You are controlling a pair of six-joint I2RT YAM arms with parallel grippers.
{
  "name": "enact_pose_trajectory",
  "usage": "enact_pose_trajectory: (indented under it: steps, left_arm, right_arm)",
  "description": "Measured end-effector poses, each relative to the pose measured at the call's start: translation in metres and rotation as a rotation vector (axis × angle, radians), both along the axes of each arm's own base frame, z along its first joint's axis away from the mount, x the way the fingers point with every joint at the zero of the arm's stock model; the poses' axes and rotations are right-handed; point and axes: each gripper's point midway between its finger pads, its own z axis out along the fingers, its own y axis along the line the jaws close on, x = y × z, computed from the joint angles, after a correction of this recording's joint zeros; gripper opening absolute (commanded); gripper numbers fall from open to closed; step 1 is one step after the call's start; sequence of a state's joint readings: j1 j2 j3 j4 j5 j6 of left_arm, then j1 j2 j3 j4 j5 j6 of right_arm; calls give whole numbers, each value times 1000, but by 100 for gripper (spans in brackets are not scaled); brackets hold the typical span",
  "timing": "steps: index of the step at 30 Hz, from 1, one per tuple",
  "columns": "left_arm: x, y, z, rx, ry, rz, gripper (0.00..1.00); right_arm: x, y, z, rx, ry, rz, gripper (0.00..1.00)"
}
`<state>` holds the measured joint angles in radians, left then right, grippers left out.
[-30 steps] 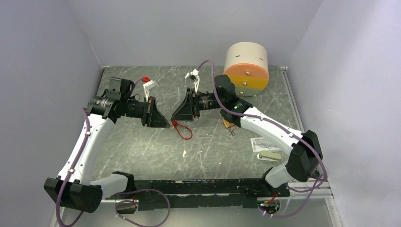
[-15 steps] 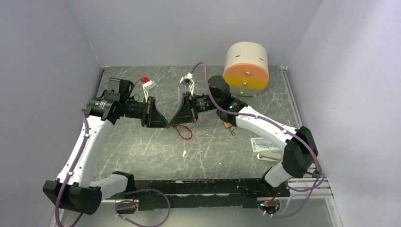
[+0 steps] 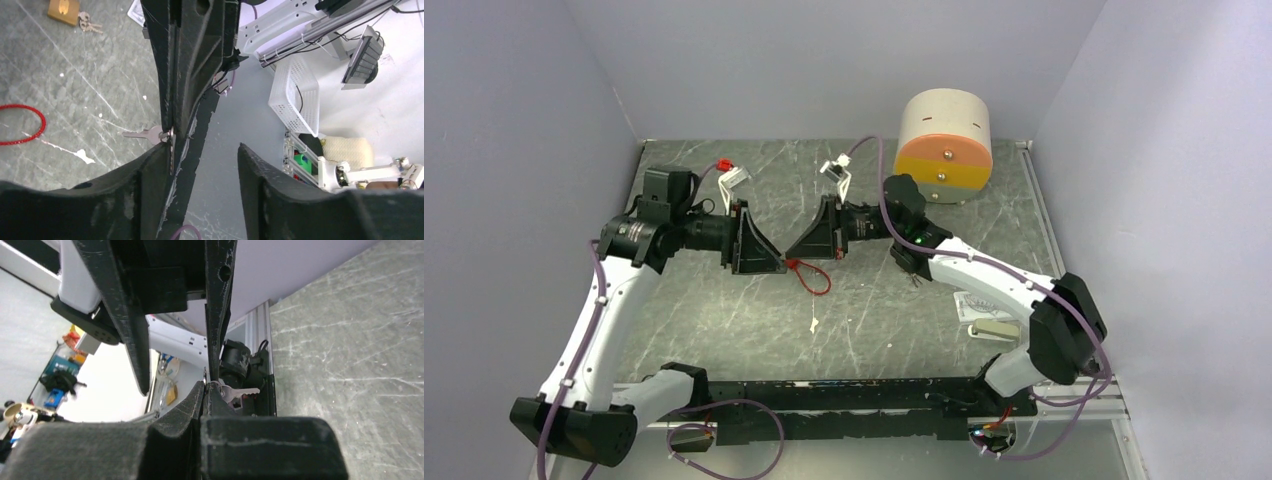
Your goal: Unlock with the key
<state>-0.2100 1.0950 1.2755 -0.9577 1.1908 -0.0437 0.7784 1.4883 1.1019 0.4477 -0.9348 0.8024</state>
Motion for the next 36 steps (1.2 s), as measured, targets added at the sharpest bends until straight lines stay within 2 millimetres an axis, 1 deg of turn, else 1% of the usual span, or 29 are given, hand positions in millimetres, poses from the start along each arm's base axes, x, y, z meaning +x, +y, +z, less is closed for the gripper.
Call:
enact_pose_trajectory:
  steps: [4,7,12,18,20,23,27,29,33,36]
  left_arm:
    - [-5,-2,10,-47,-13,16,73]
    - [-6,-3,16,-83,-10,52,75]
    - [9,-3,27,-134,-6,211,75]
    - [28,1,43,-245,-20,385,77]
    - [32,3,52,-287,-36,430,77]
    - [34,5,69,-382,-70,467,73]
    - [36,6,79,-481,-56,478,61]
    - [37,6,83,-500,-52,480,57]
    - [45,4,82,-505,-18,483,48]
    - [48,3,78,-499,2,484,45]
  right_arm:
    - [5,-6,14,59,21,-65,0]
    - [6,-11,30,112,17,-107,0]
    - [7,-19,61,200,2,-165,0]
    - [13,-24,79,246,14,-232,0]
    - [16,-25,82,255,22,-254,0]
    - [20,-25,83,258,37,-279,0]
    - [24,-25,81,245,62,-298,0]
    - [24,-25,81,244,70,-300,0]
    - [25,-23,84,248,83,-297,0]
    - [27,-22,87,251,91,-294,0]
